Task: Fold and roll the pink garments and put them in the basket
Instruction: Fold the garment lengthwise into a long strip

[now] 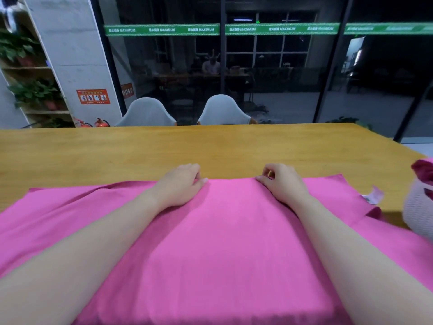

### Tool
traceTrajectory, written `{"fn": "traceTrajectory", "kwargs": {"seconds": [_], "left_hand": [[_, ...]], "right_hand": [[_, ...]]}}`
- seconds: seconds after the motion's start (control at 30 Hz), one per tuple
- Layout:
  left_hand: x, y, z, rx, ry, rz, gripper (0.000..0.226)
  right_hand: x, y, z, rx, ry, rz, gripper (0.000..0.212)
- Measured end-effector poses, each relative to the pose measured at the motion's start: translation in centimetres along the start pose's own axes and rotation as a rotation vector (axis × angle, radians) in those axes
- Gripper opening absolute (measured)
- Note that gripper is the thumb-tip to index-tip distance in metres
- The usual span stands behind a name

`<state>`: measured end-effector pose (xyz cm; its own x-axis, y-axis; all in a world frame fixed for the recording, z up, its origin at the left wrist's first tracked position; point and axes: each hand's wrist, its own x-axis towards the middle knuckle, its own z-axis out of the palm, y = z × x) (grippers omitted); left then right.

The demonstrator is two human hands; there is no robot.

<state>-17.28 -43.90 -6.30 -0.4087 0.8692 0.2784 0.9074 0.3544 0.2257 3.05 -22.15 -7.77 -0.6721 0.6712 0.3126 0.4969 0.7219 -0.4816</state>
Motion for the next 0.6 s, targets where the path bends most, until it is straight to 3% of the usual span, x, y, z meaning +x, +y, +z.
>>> {"fn": "traceTrajectory", "kwargs": {"seconds": [0.23,0.6], "left_hand": [[2.7,2.4,3.2,-0.212,0.040,0.079,0.010],[0.2,-0.9,2.1,-0.220,0.044,0.151,0.013]], "right_hand": [[0.2,0.5,0.1,0.011,0.027,0.000,0.025],[-2.1,-3.4,1.3,-0.062,0.069,0.008,0.028]]}}
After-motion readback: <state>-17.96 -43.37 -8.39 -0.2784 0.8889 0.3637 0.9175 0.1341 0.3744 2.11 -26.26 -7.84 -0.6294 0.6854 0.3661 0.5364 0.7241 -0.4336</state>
